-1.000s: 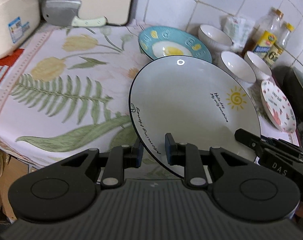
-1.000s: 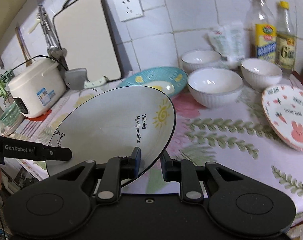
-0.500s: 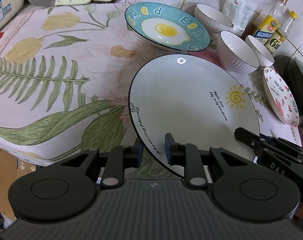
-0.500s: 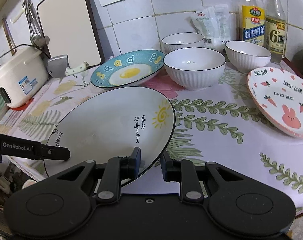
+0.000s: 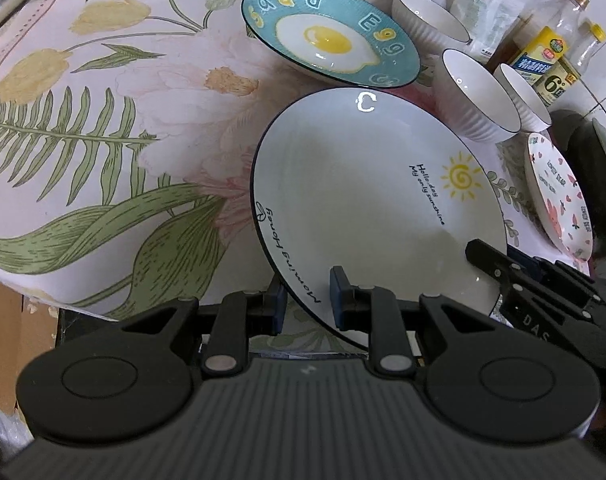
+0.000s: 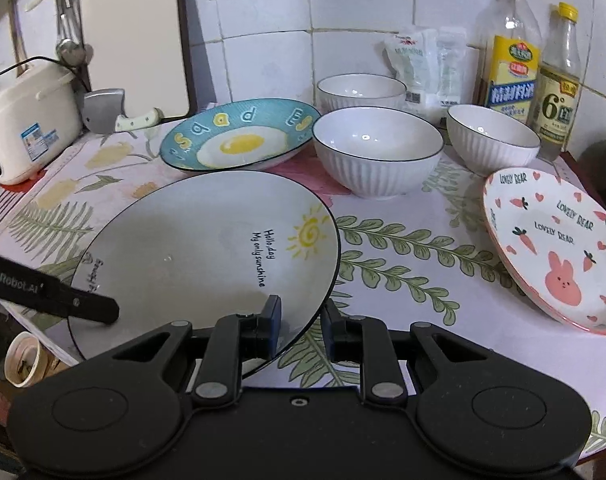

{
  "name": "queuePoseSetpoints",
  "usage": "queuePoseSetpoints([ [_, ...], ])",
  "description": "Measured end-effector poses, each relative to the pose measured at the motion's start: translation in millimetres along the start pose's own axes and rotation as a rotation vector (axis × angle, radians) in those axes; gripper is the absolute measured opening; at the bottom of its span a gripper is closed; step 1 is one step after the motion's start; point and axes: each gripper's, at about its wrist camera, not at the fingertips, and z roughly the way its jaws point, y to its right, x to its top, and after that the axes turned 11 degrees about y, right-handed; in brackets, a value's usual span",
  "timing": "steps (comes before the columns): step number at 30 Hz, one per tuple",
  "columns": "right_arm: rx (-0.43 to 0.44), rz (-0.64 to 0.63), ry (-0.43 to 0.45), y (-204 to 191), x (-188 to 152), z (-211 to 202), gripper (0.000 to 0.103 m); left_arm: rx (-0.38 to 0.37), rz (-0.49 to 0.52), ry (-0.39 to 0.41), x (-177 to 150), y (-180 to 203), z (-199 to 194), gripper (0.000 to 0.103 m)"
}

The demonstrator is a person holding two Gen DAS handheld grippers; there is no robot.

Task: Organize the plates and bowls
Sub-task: 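Carry the white plate with both grippers and lower it onto the cloth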

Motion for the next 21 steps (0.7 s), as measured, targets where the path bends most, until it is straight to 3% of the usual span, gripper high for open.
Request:
queuePoseSetpoints([
  [6, -0.040, 0.003, -0.032, -3.3, 0.8, 1.7, 0.026, 0.023, -0.014, -0.017, -1.1, 1.0, 2.3, 0.021],
  [10, -0.058, -0.001, -0.040, -4.6, 6.7, -5.4, 0.026, 0.065, 0.061, -0.037, -0.3, 14.5, -5.9, 0.024],
  [15, -0.017, 0.028, -0.014, -4.4, 19.3, -29.3, 0.027, 0.077, 0.127, -0.064, -4.2, 32.4, -22.5, 0.032],
  [21, 0.019, 0.022, 0.000, -7.2, 30.8, -63.5, 0.038, 0.060, 0.171, -0.051, -9.5, 50.0, -58.3, 0.042],
])
